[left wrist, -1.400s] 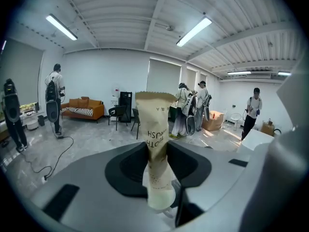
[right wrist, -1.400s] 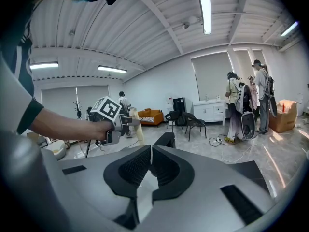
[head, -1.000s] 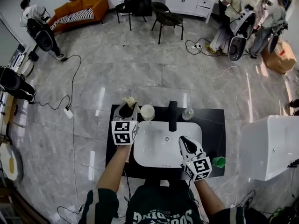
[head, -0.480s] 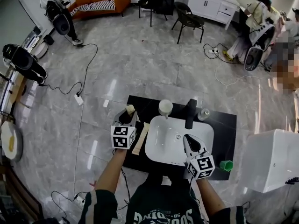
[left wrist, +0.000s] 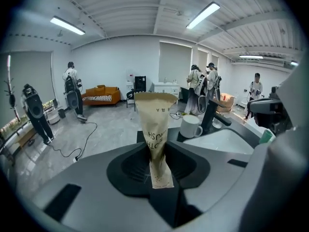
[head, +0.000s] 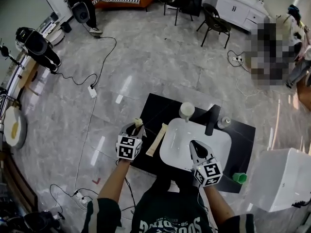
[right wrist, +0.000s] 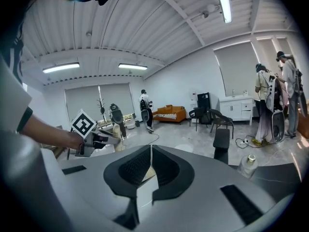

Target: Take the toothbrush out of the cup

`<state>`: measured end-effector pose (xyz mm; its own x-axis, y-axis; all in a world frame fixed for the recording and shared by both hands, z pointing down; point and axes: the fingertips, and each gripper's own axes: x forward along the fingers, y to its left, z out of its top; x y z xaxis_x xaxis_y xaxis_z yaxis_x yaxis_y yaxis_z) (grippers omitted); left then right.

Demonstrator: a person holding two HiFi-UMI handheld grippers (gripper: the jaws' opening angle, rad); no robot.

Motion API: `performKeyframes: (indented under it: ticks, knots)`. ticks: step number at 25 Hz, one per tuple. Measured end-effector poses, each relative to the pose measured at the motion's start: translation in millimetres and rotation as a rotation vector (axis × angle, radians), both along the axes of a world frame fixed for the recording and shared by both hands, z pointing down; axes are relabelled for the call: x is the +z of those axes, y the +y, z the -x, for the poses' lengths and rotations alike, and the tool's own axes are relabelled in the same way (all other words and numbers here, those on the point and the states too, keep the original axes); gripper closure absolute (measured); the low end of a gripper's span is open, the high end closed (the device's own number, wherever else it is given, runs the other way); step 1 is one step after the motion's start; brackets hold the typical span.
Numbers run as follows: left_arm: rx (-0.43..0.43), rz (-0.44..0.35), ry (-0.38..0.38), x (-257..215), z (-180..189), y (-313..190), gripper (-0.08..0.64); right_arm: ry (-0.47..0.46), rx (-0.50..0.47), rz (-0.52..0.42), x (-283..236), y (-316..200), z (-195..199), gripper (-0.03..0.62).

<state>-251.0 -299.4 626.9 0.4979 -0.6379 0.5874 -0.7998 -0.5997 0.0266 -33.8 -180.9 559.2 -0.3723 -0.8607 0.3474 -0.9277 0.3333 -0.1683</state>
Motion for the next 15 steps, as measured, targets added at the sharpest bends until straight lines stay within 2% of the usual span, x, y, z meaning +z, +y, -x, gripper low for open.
performKeyframes:
  ticks: [9,15]
  knots:
    - [-0.022,0.094,-0.047,29,46,37,0.456,-0.006,-0.071,0.011,5,-7,31,0.551]
    - [0.016,0.174,-0.082,48,49,47,0.459,-0.004,-0.087,0.023,10,-12,35,0.551]
